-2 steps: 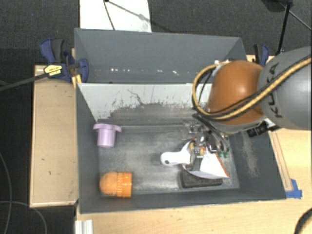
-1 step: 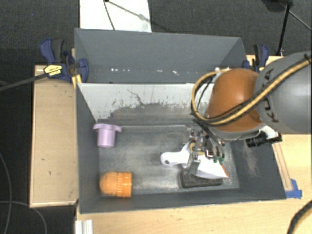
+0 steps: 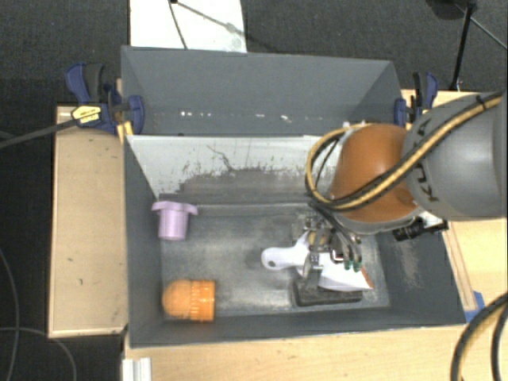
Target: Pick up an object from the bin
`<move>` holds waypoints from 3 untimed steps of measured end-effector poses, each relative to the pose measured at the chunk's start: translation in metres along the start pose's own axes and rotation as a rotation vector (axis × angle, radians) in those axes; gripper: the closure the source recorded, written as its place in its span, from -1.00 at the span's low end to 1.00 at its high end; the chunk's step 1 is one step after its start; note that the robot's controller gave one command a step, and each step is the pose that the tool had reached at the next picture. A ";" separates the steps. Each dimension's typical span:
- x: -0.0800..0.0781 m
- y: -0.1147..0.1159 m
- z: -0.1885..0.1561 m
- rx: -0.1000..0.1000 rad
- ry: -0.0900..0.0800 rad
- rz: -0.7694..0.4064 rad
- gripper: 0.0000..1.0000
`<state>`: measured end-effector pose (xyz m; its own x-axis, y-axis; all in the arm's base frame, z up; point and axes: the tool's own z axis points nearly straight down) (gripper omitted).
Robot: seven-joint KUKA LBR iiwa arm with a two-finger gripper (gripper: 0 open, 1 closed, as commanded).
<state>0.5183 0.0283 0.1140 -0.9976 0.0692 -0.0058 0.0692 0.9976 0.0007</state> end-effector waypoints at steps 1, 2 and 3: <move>-0.018 -0.004 0.018 0.001 0.004 0.264 1.00; -0.019 -0.004 0.018 0.000 0.004 0.265 -1.00; -0.019 -0.004 0.018 0.000 0.004 0.266 -1.00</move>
Offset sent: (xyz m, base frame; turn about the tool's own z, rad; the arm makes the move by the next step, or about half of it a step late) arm 0.0000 0.0000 0.0000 0.0000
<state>0.5366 0.0229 0.0960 -0.9444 0.3287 -0.0019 0.3287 0.9444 0.0013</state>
